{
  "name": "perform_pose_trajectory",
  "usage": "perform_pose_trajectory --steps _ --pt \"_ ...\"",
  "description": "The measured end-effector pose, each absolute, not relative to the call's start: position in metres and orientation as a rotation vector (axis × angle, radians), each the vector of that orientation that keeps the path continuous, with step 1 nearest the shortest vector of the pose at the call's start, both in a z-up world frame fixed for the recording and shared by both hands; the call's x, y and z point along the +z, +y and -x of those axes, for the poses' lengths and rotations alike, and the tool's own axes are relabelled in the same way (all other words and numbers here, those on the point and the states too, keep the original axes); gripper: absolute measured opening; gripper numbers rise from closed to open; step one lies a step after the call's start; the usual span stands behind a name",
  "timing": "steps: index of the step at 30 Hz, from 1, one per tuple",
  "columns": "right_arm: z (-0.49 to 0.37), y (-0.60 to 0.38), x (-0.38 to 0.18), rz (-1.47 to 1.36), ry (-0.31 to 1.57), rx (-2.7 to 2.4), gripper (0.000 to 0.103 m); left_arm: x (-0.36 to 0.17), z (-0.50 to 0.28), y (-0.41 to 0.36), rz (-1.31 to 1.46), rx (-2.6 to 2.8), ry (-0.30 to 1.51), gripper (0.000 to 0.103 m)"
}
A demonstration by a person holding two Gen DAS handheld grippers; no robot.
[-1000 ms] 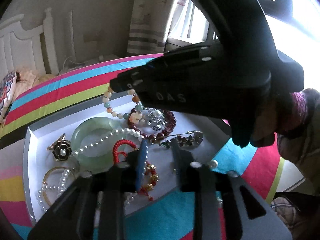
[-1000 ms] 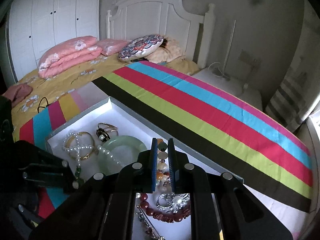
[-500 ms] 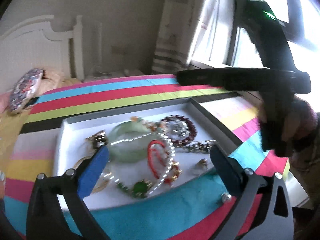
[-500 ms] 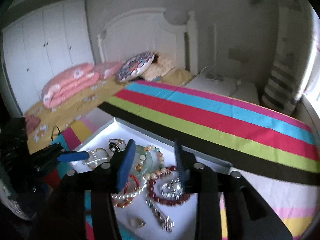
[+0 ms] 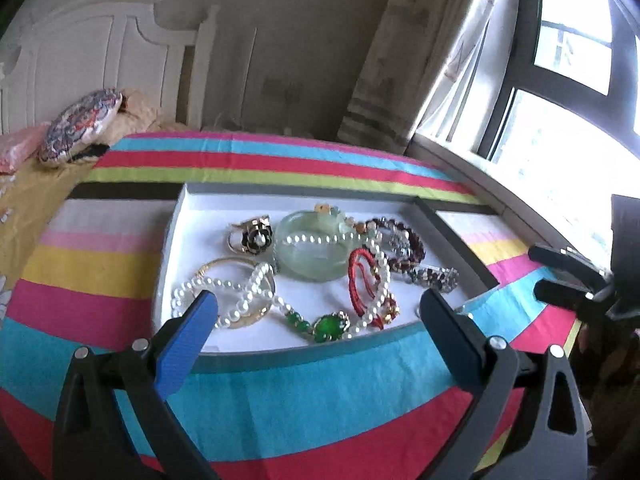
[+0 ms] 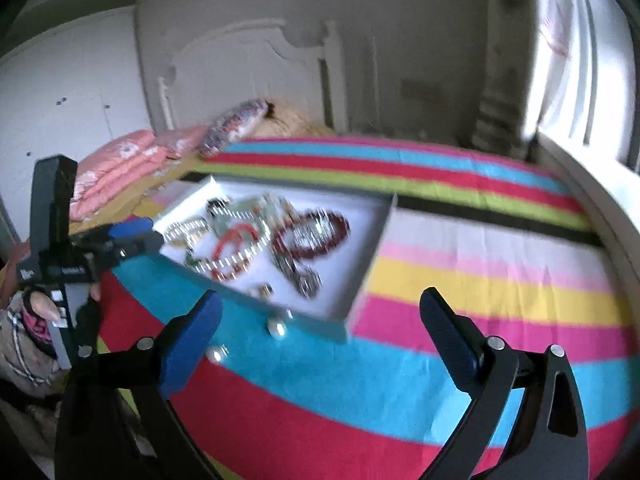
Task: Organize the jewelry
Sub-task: 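Grasp a white pearl earring on the cover with the right gripper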
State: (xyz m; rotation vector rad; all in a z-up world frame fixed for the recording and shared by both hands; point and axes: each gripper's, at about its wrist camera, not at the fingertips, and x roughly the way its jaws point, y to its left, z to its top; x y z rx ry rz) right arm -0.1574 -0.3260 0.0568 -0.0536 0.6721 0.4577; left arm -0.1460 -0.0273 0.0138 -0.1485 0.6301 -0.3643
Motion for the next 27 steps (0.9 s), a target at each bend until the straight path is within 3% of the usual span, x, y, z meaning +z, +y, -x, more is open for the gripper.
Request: perform_pose_trajectory --steps 9,15,22,27 --pt "0.154 -0.291 0.012 0.094 0.829 0.445 0.043 0.008 0.141 -0.025 0.16 -0.37 0.67 0.1" --pt "0.154 -0.274 0.011 0.133 0.825 0.438 0.036 0.009 0.142 -0.025 0.166 -0.372 0.663 0.1" --pt "0.153 -0.261 0.009 0.198 0.811 0.406 0.036 0.01 0.144 -0.026 0.166 -0.374 0.653 0.1" --pt "0.155 -0.255 0.009 0.229 0.795 0.423 0.021 0.009 0.145 -0.026 0.166 -0.373 0.655 0.1"
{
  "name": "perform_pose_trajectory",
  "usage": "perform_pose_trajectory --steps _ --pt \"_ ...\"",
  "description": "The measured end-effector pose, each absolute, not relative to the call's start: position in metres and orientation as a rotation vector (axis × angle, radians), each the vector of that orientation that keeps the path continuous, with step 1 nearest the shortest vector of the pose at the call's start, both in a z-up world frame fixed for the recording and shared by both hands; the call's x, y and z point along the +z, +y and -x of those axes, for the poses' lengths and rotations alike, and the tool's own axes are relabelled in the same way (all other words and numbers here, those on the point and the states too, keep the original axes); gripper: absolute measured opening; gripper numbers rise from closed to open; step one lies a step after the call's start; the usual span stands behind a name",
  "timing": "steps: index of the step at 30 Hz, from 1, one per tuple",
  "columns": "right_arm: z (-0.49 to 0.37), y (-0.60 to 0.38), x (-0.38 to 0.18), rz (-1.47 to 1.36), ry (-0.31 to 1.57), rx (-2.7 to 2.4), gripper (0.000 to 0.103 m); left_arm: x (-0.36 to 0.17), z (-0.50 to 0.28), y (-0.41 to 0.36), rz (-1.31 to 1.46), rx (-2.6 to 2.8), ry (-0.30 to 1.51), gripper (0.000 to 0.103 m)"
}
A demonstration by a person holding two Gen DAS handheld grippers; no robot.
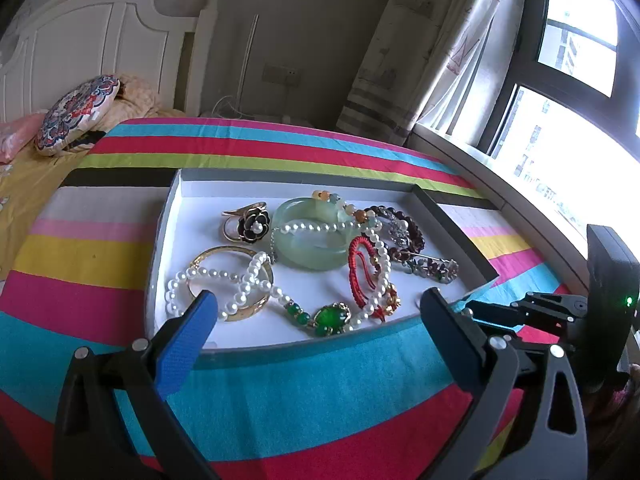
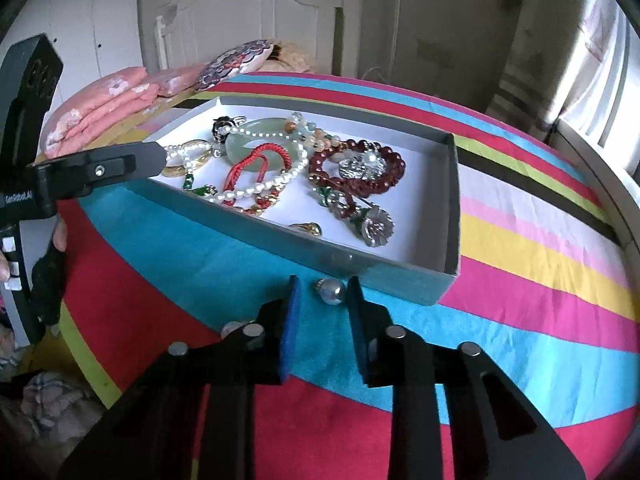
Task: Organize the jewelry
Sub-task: 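Grasp a white pearl earring on the cover with the right gripper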
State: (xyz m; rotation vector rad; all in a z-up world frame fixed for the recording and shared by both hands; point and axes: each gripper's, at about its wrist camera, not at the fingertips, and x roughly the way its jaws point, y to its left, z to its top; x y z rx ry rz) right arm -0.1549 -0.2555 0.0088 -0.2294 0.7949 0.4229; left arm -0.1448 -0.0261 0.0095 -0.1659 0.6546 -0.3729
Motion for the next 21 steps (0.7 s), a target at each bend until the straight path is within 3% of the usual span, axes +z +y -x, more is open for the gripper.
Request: perform_pose_trajectory --steps 3,14,21 --pt "0.156 -0.256 0.009 0.233 0.791 0.427 0.016 0.01 0.145 -0.027 0.162 -0.378 0.658 0.1" --pt "0.17 -0.298 0.02 0.126 0.734 0.404 0.016 0.007 0.189 -0.095 -0.087 -0.521 0.683 0.099" --pt "0.178 -0.306 0.018 0.102 0.723 0.415 0.016 -0.01 0.194 -0.141 -0.222 -0.594 0.735 0.064"
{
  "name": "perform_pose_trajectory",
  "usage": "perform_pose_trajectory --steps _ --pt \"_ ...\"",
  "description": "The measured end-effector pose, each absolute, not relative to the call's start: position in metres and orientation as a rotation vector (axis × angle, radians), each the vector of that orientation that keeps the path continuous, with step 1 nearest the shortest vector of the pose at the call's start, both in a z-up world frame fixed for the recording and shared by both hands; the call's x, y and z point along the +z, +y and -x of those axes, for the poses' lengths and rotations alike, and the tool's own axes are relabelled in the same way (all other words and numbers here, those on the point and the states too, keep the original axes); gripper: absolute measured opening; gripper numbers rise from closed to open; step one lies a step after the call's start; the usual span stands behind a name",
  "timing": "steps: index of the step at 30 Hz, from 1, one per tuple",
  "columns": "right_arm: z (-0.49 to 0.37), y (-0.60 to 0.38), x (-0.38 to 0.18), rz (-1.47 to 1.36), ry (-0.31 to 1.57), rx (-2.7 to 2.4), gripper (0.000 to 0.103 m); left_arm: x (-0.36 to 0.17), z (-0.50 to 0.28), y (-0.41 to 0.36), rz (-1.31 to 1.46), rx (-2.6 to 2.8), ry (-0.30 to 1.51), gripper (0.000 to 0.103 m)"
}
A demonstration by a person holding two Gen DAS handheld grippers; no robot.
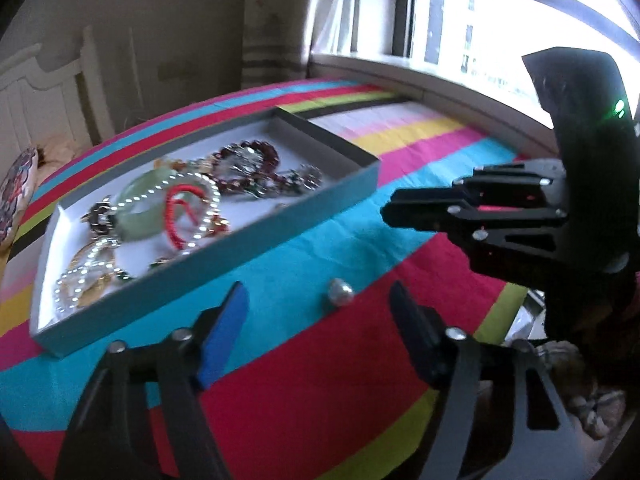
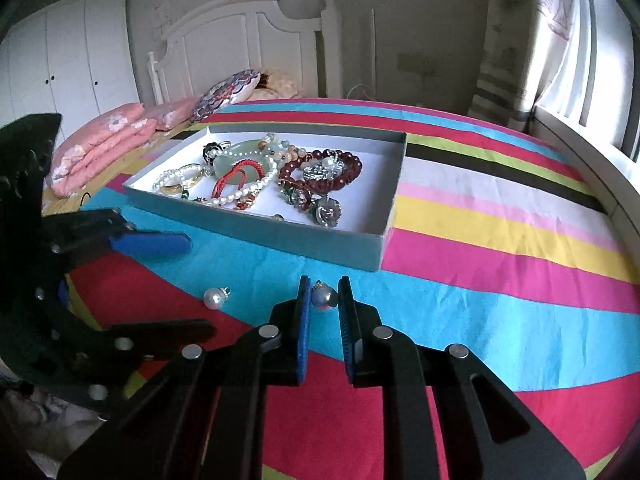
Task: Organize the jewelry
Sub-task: 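Grasp a white pearl earring on the cover with the right gripper, then grasp the second pearl earring with the left gripper while the right holds its pearl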
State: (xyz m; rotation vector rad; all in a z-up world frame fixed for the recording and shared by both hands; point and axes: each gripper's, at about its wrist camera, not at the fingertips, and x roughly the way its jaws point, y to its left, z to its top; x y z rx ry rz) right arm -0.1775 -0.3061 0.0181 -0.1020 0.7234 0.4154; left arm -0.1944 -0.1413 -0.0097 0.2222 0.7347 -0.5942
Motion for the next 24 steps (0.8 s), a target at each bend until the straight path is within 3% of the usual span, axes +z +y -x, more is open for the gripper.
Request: perform_pose_trajectory --steps 3,6,19,24 --pt "0.1777 -0.3087 0.018 0.089 0.72 0.414 0.016 -0.0134 0.193 -0.1459 -0.234 -0.599 0.74 0.045" --pt "0.1775 -0.3088 0.0172 0.084 0.72 0.42 0.016 -0.0125 0.1931 -0.1478 -0.239 -0.608 0.741 0.035" --pt "0.1782 -0.3078 0.0127 0.089 0.731 0.419 0.016 -0.0132 0.1965 -0.149 -0.276 -0.618 0.706 0.013" --pt "0.1777 -0.3074 0.0102 0.09 0.737 0.418 0.016 -0.0132 0.1976 -0.1487 -0.272 -0.62 0.698 0.013"
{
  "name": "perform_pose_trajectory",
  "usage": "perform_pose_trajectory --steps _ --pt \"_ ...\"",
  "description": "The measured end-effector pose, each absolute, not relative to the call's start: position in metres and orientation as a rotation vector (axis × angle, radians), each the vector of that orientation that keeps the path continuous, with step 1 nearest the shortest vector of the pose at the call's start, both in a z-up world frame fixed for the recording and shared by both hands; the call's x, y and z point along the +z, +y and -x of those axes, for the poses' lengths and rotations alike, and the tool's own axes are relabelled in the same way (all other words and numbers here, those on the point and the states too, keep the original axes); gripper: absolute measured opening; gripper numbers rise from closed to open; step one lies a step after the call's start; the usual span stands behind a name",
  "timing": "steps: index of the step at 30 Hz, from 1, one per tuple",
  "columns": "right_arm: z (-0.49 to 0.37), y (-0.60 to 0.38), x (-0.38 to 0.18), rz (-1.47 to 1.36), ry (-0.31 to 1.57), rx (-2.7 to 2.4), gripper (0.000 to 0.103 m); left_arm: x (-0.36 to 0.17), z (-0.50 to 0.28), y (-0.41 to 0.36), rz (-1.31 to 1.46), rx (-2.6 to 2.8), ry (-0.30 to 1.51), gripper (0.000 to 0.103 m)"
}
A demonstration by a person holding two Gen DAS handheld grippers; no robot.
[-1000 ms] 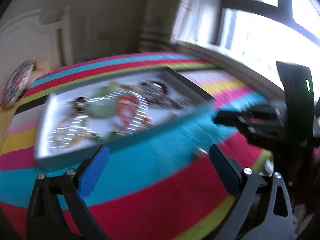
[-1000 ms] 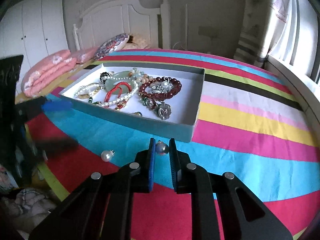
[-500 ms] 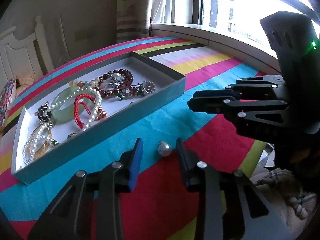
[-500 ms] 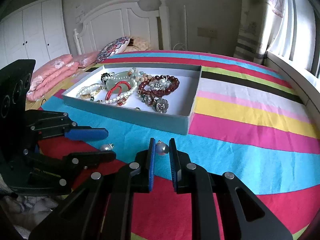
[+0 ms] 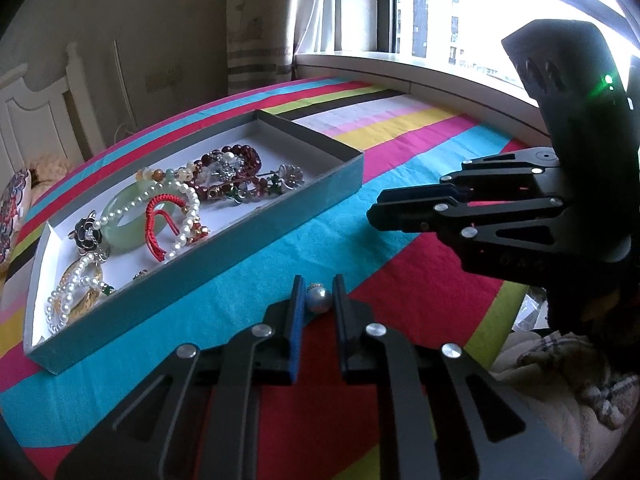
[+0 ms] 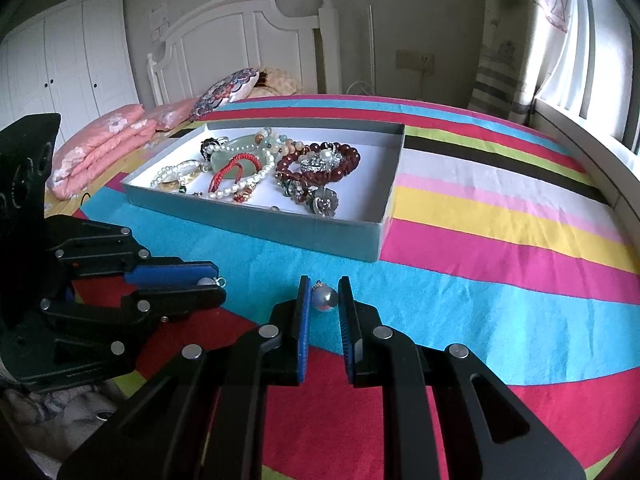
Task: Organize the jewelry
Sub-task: 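Grasp the second pearl earring with the left gripper while the right holds its pearl, then release both pearl earrings into the tray by opening both grippers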
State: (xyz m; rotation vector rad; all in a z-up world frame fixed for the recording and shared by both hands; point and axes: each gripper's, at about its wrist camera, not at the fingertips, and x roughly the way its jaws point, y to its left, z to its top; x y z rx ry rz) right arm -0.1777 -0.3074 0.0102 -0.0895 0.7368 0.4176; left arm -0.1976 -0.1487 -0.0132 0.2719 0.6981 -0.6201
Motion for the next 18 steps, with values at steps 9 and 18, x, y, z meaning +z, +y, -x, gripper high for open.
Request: perform_pose_trajectory --steps 9,18 --pt "0.178 -0.29 0.036 0.114 0.644 0.458 0.016 0.013 0.186 -0.128 -0.171 -0.553 0.605 0.013" --pt "0.139 -0.267 0.043 0.106 0.65 0.46 0.016 0.026 0.133 -0.122 -0.079 -0.515 0.647 0.013"
